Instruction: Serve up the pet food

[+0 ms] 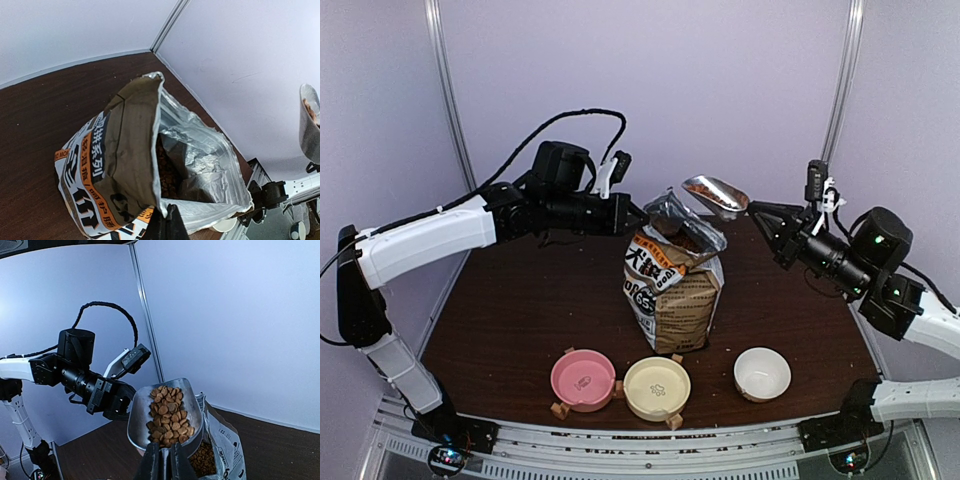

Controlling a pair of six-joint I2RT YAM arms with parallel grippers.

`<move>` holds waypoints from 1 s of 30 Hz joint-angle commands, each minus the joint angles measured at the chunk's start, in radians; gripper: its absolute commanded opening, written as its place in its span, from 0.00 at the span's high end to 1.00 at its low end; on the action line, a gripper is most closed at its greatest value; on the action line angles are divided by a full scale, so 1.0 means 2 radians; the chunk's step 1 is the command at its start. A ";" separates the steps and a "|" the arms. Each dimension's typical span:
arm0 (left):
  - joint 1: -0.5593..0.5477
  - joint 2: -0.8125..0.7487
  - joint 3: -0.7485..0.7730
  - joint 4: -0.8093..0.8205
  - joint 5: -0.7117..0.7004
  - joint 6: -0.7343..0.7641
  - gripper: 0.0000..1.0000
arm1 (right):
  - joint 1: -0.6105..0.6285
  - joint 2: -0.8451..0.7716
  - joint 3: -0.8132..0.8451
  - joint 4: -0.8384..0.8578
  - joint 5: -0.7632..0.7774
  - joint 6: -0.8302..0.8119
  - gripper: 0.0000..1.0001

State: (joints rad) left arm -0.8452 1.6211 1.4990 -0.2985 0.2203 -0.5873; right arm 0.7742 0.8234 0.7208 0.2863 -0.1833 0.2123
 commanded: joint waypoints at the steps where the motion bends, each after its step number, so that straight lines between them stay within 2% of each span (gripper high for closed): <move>1: -0.007 -0.021 0.001 0.050 0.031 -0.011 1.00 | 0.007 -0.010 0.005 0.012 -0.026 -0.003 1.00; 5: -0.007 -0.022 0.003 0.058 0.032 -0.018 1.00 | 0.020 -0.012 0.005 0.002 -0.031 -0.007 1.00; 8: -0.006 -0.024 0.004 0.057 0.030 -0.021 0.90 | 0.032 -0.014 0.009 -0.007 -0.036 -0.007 1.00; 14: 0.001 -0.063 -0.005 0.034 -0.007 -0.017 0.36 | 0.082 -0.016 0.022 -0.045 -0.033 -0.016 1.00; 19: 0.015 -0.124 -0.039 0.005 -0.046 -0.010 0.11 | 0.131 -0.007 0.027 -0.065 -0.021 -0.019 1.00; 23: 0.038 -0.184 -0.101 -0.018 -0.079 -0.016 0.02 | 0.177 0.007 0.024 -0.074 -0.004 -0.020 1.00; 27: 0.082 -0.265 -0.200 -0.004 -0.079 -0.033 0.02 | 0.221 0.030 0.025 -0.089 0.020 -0.026 1.00; 30: 0.115 -0.317 -0.253 -0.025 -0.080 -0.044 0.02 | 0.243 0.047 0.017 -0.076 0.030 -0.022 1.00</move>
State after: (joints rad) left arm -0.6830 1.0843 1.0977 -0.3195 0.0883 -0.6407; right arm 1.2144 0.8902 0.7437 0.1146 -0.1783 0.1780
